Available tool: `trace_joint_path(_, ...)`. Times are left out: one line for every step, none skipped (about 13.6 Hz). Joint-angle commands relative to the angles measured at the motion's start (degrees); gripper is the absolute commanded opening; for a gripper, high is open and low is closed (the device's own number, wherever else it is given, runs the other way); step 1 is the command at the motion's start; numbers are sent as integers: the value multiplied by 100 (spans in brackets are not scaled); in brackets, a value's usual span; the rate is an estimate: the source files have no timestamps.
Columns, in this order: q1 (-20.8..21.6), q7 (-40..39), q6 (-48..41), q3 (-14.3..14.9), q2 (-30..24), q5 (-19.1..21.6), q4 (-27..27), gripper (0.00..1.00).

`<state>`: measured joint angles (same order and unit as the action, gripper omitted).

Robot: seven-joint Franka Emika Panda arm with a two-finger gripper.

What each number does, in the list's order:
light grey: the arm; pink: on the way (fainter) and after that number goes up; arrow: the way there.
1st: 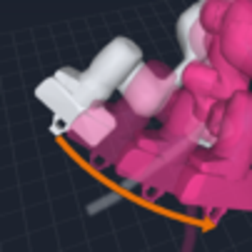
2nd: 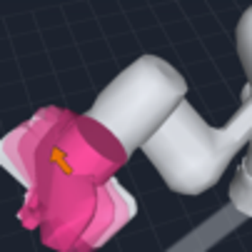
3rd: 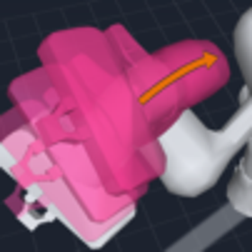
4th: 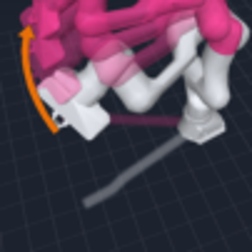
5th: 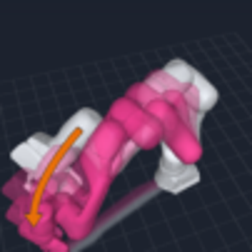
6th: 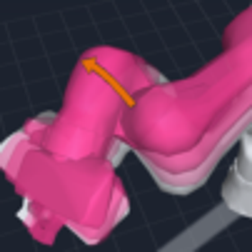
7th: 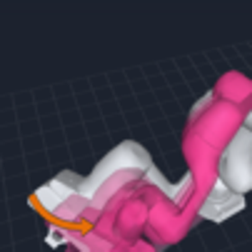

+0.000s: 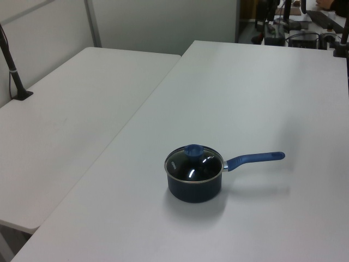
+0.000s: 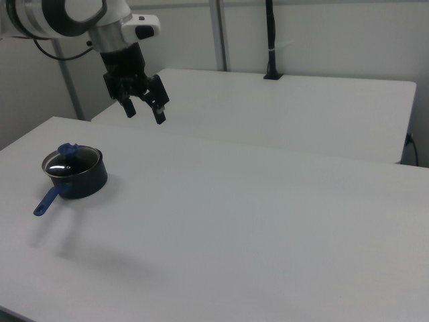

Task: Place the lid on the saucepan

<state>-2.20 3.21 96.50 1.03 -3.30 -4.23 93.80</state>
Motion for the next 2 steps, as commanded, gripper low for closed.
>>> trace_joint_path(17, -145, 220, 38, -21, 115, 112, 100)
trace_joint_path(17, -145, 229, 38, -21, 115, 112, 100)
